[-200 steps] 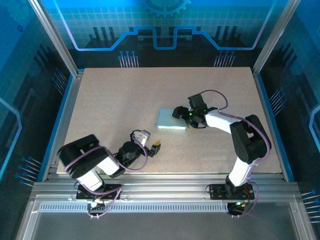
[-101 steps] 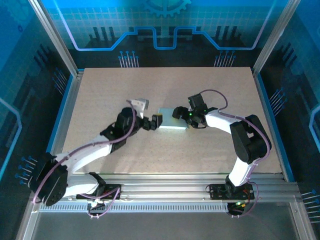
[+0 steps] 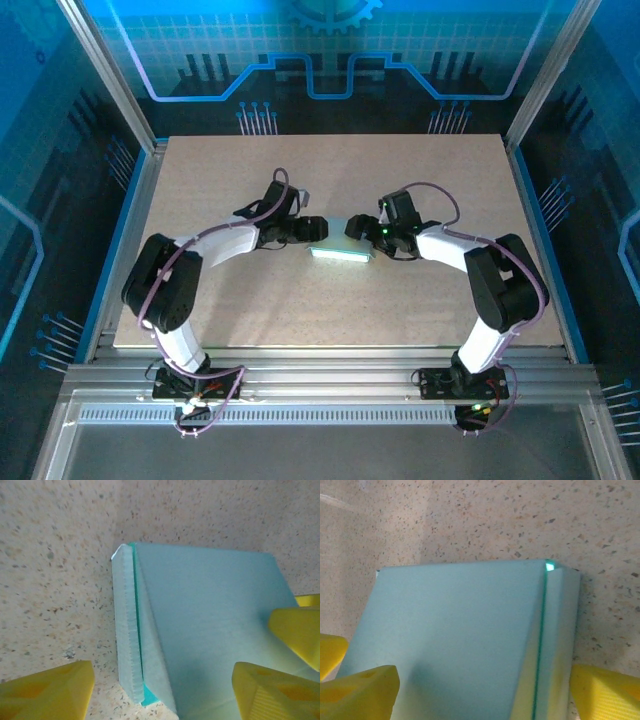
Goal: Fold the paper box
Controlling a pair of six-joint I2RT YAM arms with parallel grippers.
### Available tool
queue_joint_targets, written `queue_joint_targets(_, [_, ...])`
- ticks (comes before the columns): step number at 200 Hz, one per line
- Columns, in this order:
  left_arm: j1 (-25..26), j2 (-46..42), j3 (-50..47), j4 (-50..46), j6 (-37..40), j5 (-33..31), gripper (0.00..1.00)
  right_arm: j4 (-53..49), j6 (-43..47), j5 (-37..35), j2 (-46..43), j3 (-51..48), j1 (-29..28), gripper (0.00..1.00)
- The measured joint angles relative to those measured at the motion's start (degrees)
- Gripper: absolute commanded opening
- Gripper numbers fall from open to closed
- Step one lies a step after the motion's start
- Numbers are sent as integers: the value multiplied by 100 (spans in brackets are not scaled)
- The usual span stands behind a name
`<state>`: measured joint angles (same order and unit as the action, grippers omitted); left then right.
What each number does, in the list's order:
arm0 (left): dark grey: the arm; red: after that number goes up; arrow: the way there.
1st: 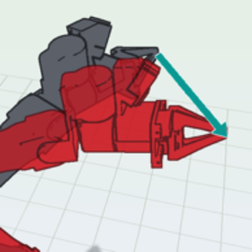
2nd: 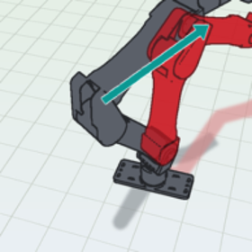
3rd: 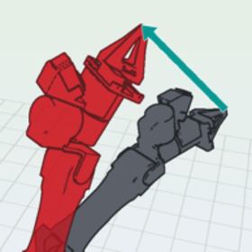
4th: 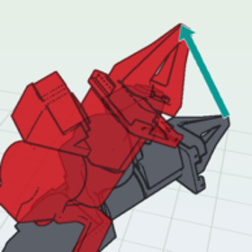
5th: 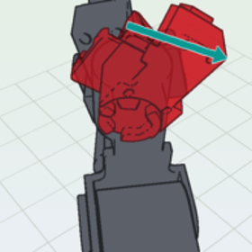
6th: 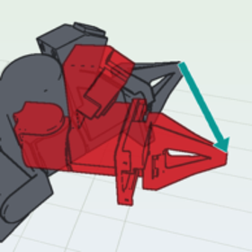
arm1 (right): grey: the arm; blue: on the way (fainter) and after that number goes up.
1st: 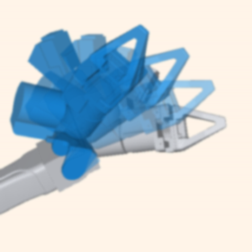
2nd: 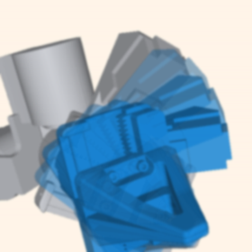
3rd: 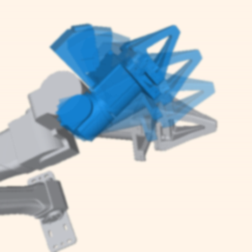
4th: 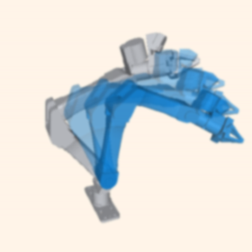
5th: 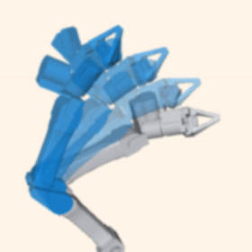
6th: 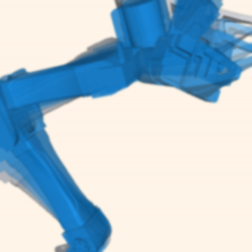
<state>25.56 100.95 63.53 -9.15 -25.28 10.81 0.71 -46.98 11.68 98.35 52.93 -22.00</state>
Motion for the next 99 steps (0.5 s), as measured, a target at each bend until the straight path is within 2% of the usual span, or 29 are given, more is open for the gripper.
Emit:
queue_joint_targets(36, [-35, 249, 70, -2, -44, 177, 54, 90, -37, 98, -42, -153, 98, 89])
queue_joint_targets(55, [-33, 304, 50, 61, -63, 229, 51, 131, -37, 98, -136, -245, 107, 89])
queue_joint_targets(99, [-35, 413, -74, 214, -170, 302, 40, 127, 11, 98, -188, -382, 107, 74])
